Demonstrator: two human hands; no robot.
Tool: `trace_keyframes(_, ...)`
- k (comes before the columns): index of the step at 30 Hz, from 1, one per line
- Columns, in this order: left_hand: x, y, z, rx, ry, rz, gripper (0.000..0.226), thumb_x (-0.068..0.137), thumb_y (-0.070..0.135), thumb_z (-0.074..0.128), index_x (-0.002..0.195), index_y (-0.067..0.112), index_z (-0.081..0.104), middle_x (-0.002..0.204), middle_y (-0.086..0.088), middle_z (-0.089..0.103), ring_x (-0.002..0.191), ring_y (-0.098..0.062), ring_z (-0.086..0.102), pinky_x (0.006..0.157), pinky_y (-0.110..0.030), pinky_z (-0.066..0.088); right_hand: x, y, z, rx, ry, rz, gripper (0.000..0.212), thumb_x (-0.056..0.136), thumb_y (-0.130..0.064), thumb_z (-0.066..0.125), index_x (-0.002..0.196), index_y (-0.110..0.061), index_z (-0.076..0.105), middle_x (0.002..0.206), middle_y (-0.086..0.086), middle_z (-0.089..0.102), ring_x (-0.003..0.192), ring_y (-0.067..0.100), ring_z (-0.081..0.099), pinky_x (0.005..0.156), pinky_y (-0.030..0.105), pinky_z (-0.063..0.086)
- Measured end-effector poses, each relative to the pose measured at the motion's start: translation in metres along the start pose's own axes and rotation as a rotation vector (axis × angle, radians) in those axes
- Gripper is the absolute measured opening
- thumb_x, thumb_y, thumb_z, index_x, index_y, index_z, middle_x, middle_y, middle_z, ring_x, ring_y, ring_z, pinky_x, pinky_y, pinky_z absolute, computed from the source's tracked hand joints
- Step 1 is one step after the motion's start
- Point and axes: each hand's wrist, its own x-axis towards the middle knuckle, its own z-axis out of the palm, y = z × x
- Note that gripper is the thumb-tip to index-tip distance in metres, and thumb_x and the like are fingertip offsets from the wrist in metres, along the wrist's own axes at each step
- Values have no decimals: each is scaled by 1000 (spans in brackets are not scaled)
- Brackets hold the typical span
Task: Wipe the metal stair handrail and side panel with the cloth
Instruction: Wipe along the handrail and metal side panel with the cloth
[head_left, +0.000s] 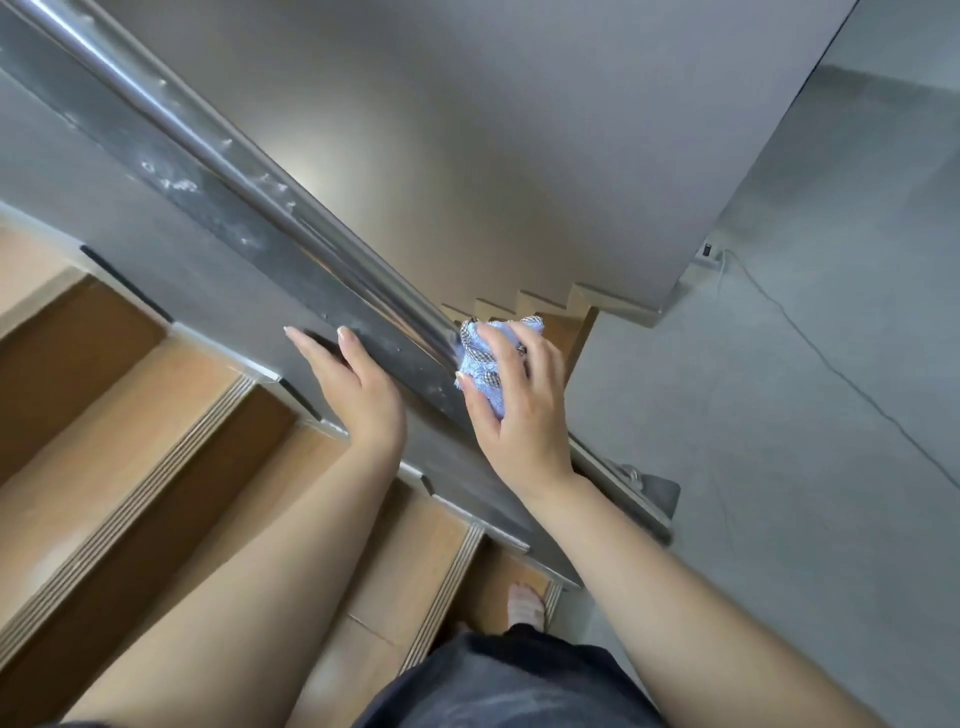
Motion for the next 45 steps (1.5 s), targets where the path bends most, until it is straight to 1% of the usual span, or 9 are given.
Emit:
trace_keyframes(3,14,13,-5,-19,0,36,61,104,32,29,156,13,2,166,-2,7,153,-15,8,125,-35,10,-13,13,-5,-13,24,-31,40,90,-29,57,127,-16,50,132,8,43,114,26,44,103,6,24)
trace_keyframes(7,30,25,-12,-17,21,86,59,105,28,28,156,10,5,166,-3,5,153,-13,4,125,-32,7,-23,22,-5,-17,63,-1,38,88,-24,56,124,-12,51,127,17,50,108,33,50,102,4,21)
trace_keyframes(13,48,35,-19,-27,35,115,57,105,29,29,156,10,8,166,-1,7,152,-10,5,120,-19,5,31,-14,8,106,39,70,39,90,-28,50,124,-9,53,123,13,55,111,28,50,98,24,37)
trace_keyframes(16,61,41,-20,-41,57,122,57,105,29,28,156,11,9,166,-1,8,152,-10,6,116,-14,4,70,-41,17,196,12,38,39,91,-27,50,126,-9,52,122,10,54,109,16,47,95,4,28)
trace_keyframes(18,71,46,-22,-44,77,129,57,105,29,28,155,10,10,166,-2,9,152,-10,7,113,-10,4,94,-59,25,238,5,8,36,92,-21,55,126,-8,51,122,10,54,107,8,42,92,2,28)
trace_keyframes(23,96,57,-27,-43,112,144,56,105,30,27,155,10,12,165,-2,11,152,-10,8,108,-4,4,144,-103,39,304,20,-90,35,91,-14,60,124,-2,53,120,14,57,111,28,50,97,41,42)
trace_keyframes(32,118,70,-36,-36,140,155,55,105,31,27,155,12,15,165,0,14,151,-9,11,109,-8,6,150,-112,48,202,49,-304,35,88,-17,64,121,-5,59,118,16,56,103,32,51,91,47,46)
trace_keyframes(41,146,90,-46,-19,180,186,55,105,30,27,154,9,17,164,-3,17,151,-12,13,109,-9,7,136,-87,39,238,-40,-218,35,90,-21,57,123,-8,55,120,14,53,108,29,49,88,37,48)
trace_keyframes(45,159,100,-53,-7,183,194,55,105,31,28,154,10,18,164,-2,17,152,-13,13,116,-17,8,171,-114,49,294,-87,-216,36,91,-17,58,125,-7,53,121,14,53,109,30,49,93,24,35)
